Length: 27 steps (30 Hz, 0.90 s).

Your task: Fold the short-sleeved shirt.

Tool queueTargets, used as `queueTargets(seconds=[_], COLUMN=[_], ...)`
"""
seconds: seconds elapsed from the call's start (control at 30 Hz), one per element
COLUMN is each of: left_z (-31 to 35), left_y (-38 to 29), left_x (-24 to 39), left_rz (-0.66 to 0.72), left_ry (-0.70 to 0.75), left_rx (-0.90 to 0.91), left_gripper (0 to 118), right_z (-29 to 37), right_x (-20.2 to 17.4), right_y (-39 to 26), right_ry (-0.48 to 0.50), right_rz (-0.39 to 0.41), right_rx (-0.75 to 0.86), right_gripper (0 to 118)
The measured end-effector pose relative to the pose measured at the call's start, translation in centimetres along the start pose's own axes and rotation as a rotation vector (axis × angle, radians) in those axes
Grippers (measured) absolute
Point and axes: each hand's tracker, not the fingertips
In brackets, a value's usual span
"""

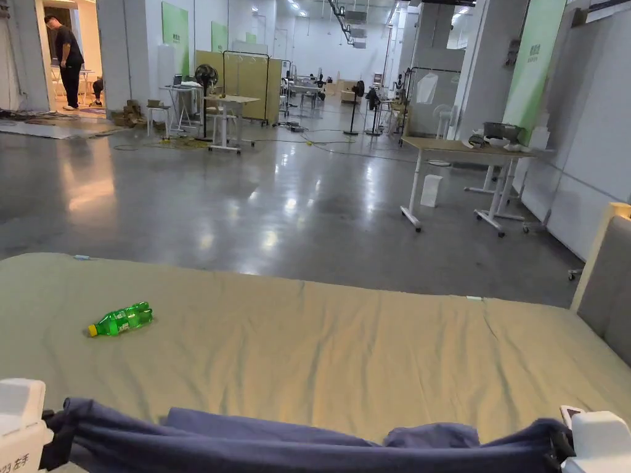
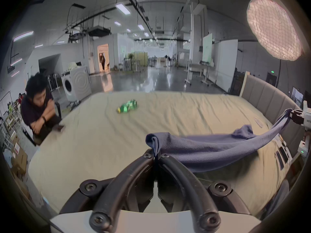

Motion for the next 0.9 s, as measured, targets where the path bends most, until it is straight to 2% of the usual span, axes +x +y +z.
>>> queueTargets(seconds=[0.13, 0.2, 0.4, 0.53, 0.63, 0.73, 0.77, 0.8, 0.83, 0.87, 0.9], left_z=[0.0, -0.2, -1.8, -3.2, -4.2, -5.1, -5.0, -4.6, -4.3, -4.1, -3.8], left_y=[-5.7, -8.2, -11.0, -11.6, -12.1, -12.7, -12.6, -12.3, -11.9, -11.8, -11.3], left_x=[0.2, 0.4, 0.5, 1.1, 1.5, 1.3, 1.3, 1.4, 1.5, 1.5, 1.6], left_rz=[0.029, -0.004, -0.004, -0.044, -0.056, -0.070, -0.073, -0.071, -0.068, -0.071, -0.083], left_ry=[-0.009, 0.000, 0.004, 0.021, 0.022, 0.033, 0.040, 0.049, 0.050, 0.051, 0.050], left_rx=[-0.126, -0.199, -0.341, -0.401, -0.442, -0.443, -0.433, -0.400, -0.352, -0.319, -0.278], left_gripper=[3, 3, 3, 3, 3, 4, 6, 14, 30, 52, 63], right_z=[1.5, 1.8, 2.0, 1.7, 1.3, 1.0, 1.2, 1.2, 1.5, 1.7, 2.0], right_x=[-1.7, -2.5, -4.7, -5.1, -5.2, -5.0, -5.1, -5.1, -5.0, -5.0, -5.1], right_y=[-5.0, -7.6, -12.0, -13.0, -13.4, -13.3, -12.9, -12.4, -11.7, -10.9, -9.9], right_ry=[0.035, 0.050, 0.091, 0.086, 0.078, 0.074, 0.066, 0.053, 0.048, 0.052, 0.056], right_rz=[-0.025, -0.031, -0.054, -0.078, -0.140, -0.175, -0.171, -0.165, -0.164, -0.173, -0.179], right_rx=[-0.157, -0.230, -0.395, -0.417, -0.436, -0.435, -0.426, -0.413, -0.376, -0.330, -0.289], right_gripper=[6, 6, 6, 7, 7, 12, 23, 39, 54, 64, 66])
